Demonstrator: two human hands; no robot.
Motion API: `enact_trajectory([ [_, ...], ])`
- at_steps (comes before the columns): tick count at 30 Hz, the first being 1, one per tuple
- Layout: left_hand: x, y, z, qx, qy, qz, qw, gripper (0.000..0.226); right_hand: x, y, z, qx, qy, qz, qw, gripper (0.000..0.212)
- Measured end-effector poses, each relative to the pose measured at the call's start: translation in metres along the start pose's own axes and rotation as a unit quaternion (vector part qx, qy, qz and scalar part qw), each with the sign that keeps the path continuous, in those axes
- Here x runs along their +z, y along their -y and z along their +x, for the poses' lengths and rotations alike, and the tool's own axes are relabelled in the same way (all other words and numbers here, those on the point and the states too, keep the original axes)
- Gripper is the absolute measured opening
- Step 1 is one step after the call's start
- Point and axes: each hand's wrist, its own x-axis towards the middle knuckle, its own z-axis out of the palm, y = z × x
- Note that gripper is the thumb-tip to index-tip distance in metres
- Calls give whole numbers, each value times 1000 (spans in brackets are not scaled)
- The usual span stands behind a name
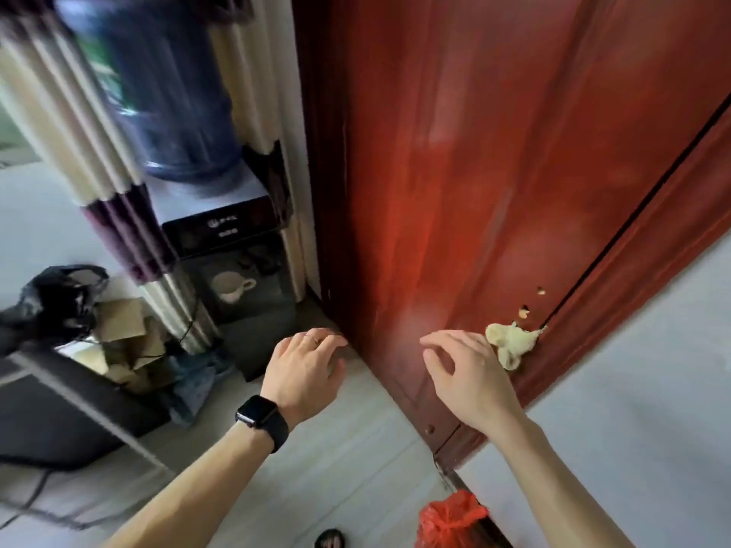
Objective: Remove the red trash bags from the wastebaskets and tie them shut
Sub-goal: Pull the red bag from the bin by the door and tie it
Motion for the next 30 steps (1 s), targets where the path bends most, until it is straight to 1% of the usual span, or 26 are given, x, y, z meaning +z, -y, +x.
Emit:
enact_trajectory([
  [2,-15,31,-38,-78,-22,26,996,29,23,29,10,-63,31,13,997,23],
  [4,-36,56,-81,-147,-22,40,988,31,46,61,13,-101,66,35,992,22],
  [5,-41,64,-99,-166,-23,49,985,31,56,74,8,-114,85,36,989,22],
  [6,-62,90,-143,-223,-36,75,971,31,79,118,5,-168,112,48,978,22],
  [7,-66,95,-155,-234,-28,83,968,31,86,124,4,-170,131,50,976,22],
  [8,-77,107,-179,-264,-30,89,960,32,96,148,2,-187,144,53,970,22],
  [10,-106,128,-254,-362,-41,91,927,34,125,213,-19,-278,192,46,940,23],
  [11,-121,138,-303,-413,-54,104,903,35,142,254,-37,-318,223,47,920,25],
  [12,-127,141,-325,-433,-57,105,894,36,150,271,-45,-333,242,34,910,28],
  [13,-140,147,-373,-479,-72,116,867,38,166,312,-67,-373,262,31,889,33],
  [15,-156,154,-446,-544,-91,135,823,41,192,368,-106,-437,289,17,852,46],
  [16,-169,156,-498,-580,-100,153,794,43,211,409,-138,-479,303,17,824,52],
  [18,-185,162,-582,-638,-103,161,746,48,232,473,-195,-537,323,7,779,60],
  [19,-192,162,-617,-663,-98,157,726,52,237,501,-222,-562,334,4,757,61],
  [21,-211,163,-693,-703,-100,169,683,57,250,559,-286,-614,347,-4,709,49],
  [23,-235,160,-763,-741,-123,184,635,56,263,614,-350,-672,331,7,663,40],
  [26,-266,145,-847,-785,-169,193,564,52,275,684,-443,-728,319,27,606,39],
  [28,-283,133,-896,-806,-182,200,526,53,280,721,-503,-761,322,28,563,42],
  [30,-297,120,-951,-833,-191,199,480,53,287,760,-569,-791,330,33,514,44],
])
